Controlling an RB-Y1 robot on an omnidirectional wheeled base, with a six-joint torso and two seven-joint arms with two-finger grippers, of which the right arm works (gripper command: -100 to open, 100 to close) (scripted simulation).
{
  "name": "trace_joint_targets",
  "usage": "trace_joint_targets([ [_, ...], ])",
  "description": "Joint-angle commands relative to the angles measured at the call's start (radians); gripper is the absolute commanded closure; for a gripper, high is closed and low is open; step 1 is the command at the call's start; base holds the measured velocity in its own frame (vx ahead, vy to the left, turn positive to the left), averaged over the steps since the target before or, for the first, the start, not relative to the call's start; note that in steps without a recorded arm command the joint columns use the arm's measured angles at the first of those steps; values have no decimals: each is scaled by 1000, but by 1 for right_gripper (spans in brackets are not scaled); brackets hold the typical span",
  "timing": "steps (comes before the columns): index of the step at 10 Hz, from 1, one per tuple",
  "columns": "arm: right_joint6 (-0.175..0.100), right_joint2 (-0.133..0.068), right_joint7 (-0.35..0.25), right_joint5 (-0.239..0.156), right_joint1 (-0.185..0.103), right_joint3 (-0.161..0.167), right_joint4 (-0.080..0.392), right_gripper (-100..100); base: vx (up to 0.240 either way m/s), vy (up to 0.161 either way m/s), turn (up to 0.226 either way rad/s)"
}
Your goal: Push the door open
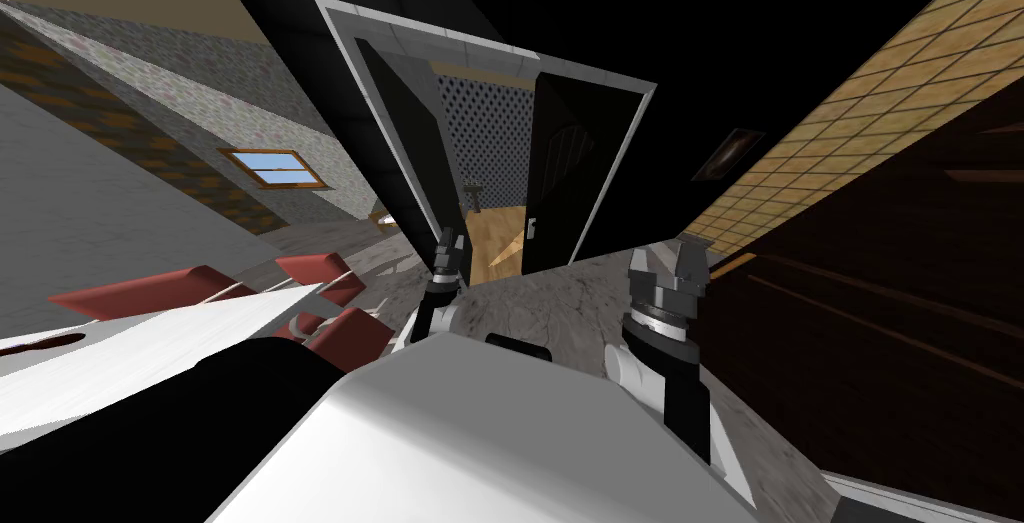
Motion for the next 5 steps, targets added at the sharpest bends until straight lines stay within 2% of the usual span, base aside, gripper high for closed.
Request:
trace_joint_targets([
  [1, 1, -5, -5, 0, -17, 3, 31, -100, 29, 0, 29],
  [5, 4, -19, -20, 0, -68, 13, 119, -100, 57, -16, 32],
])
